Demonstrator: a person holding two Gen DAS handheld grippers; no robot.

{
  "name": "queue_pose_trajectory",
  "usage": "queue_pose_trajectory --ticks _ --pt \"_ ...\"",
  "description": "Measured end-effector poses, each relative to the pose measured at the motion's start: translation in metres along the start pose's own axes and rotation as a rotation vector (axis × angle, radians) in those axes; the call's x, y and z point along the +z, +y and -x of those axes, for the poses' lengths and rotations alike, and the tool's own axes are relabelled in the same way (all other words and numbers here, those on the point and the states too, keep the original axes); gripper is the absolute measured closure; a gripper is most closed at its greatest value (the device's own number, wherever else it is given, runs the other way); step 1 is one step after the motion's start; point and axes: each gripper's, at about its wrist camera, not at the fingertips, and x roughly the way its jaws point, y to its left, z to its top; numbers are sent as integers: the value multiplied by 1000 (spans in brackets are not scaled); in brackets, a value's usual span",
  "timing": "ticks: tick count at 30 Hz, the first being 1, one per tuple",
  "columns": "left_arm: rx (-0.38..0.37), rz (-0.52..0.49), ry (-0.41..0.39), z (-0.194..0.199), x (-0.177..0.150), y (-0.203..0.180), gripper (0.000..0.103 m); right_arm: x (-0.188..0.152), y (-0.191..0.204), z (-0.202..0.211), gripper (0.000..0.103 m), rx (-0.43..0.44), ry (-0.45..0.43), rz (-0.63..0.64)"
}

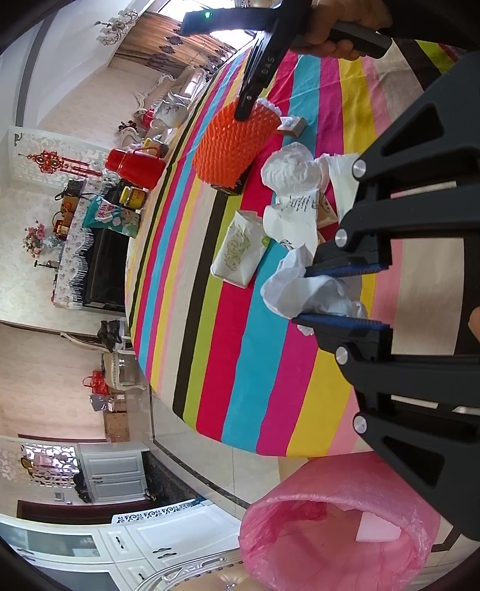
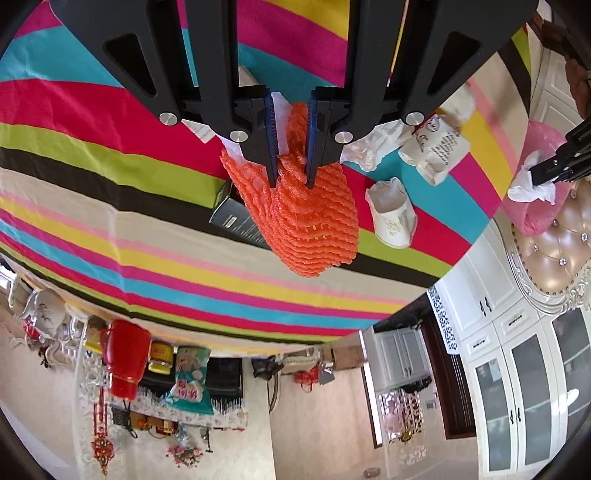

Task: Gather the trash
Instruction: 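Carry the tissue and orange net over the pink bin with both tools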

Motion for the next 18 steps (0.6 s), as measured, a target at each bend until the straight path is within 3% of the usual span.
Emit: queue_pose_trajectory --ticks 18 --pt "42 23 -115 61 6 24 85 13 44 66 88 41 -132 37"
